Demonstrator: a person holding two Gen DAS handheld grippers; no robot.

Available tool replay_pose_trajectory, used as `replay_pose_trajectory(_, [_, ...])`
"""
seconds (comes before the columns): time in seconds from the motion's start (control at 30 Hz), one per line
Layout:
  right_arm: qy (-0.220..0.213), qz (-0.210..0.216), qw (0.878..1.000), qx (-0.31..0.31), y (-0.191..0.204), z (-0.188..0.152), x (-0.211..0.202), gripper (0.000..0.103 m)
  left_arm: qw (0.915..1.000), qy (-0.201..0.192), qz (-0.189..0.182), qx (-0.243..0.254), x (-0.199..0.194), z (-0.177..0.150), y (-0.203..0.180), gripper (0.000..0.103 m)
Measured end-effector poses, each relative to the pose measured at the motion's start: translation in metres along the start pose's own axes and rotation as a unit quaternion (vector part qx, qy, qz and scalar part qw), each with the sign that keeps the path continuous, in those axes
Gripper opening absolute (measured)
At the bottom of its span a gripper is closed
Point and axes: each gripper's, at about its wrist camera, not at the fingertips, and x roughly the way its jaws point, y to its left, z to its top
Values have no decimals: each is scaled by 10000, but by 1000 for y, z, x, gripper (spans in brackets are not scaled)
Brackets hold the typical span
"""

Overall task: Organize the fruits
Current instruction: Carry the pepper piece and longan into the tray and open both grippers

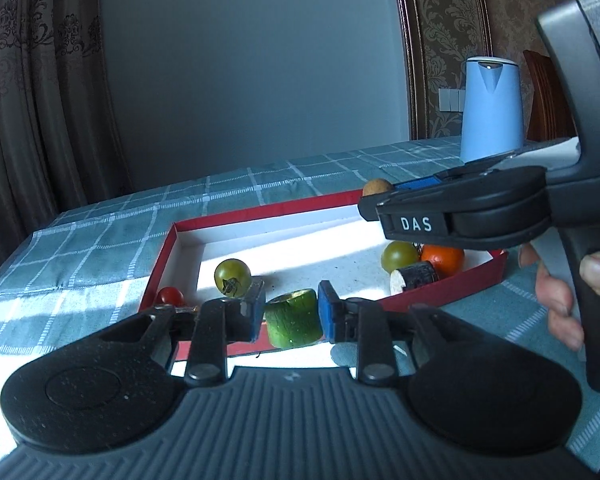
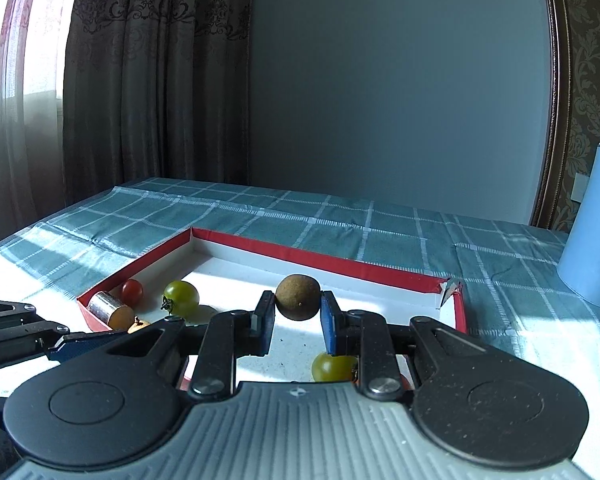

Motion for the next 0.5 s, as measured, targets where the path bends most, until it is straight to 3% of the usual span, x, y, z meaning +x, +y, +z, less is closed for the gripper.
replay_pose_trajectory(0.1, [116, -72, 9999, 87, -3, 3, 17, 24, 9995, -86, 105, -269, 11, 15, 13, 26])
replay_pose_trajectory(0.23, [336, -176, 9991, 172, -7, 4, 41, 24, 9983, 128, 268, -508, 41, 28, 24, 26])
replay_pose_trajectory(0.5, [754, -225, 9968, 129, -9, -1, 73, 24, 9971, 438, 431, -437, 83, 32, 19, 27])
